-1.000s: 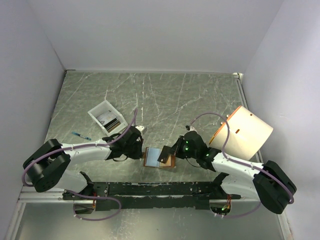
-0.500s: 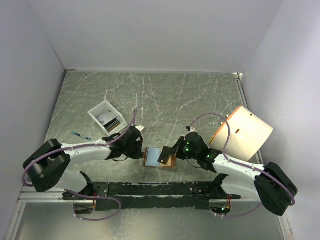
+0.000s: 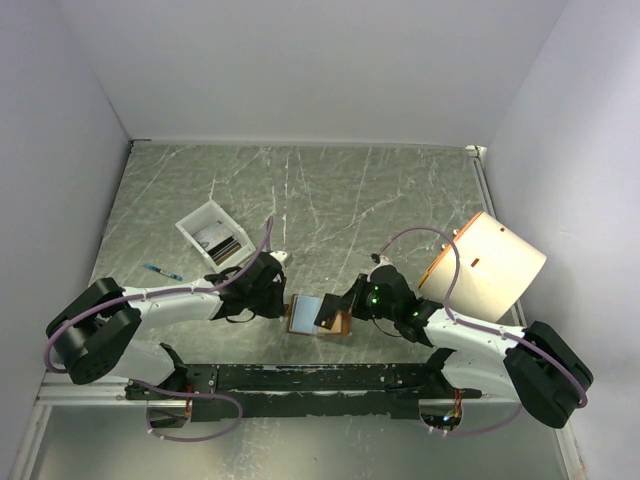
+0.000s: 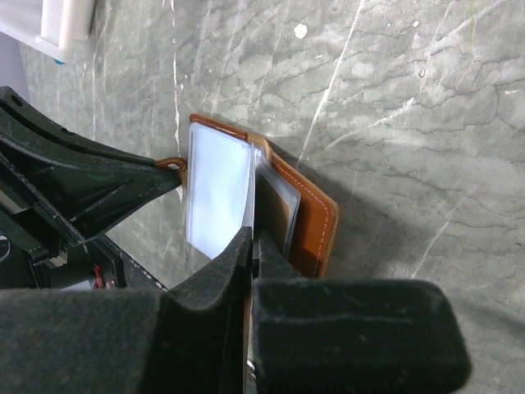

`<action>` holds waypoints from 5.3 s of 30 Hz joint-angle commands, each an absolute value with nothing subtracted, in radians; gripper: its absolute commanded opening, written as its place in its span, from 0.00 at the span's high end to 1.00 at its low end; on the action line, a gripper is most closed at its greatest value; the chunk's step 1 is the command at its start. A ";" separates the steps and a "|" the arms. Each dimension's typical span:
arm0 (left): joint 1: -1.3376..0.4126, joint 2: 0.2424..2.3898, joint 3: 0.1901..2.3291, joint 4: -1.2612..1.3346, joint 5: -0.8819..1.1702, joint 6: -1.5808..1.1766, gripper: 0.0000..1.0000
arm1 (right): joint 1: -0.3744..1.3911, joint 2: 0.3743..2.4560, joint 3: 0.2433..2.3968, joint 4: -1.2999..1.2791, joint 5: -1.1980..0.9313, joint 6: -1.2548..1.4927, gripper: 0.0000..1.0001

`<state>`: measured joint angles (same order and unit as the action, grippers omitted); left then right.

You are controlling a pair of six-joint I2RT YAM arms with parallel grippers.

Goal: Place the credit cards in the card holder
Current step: Insert the credit card into the card holder.

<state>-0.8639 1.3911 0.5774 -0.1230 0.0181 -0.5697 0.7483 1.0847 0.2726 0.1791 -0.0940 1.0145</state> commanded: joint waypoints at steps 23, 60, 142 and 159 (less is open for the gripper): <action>-0.871 1.360 0.503 -0.101 -0.058 -0.739 0.93 | 0.815 1.083 0.245 0.189 -0.071 1.112 1.00; -0.879 1.252 0.366 0.012 -0.006 -0.872 0.93 | 0.944 1.100 0.275 0.142 0.128 1.212 1.00; -0.942 1.252 0.409 -0.042 -0.081 -0.899 0.93 | 0.960 1.085 0.287 0.037 0.061 1.077 1.00; -0.943 1.276 0.425 -0.044 -0.072 -0.888 0.93 | 0.958 1.188 0.322 0.101 0.038 1.019 0.96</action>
<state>-0.9344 1.2472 0.4061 -0.0055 -0.0517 -0.9142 0.9550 1.1435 0.3023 0.1211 0.0540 1.0679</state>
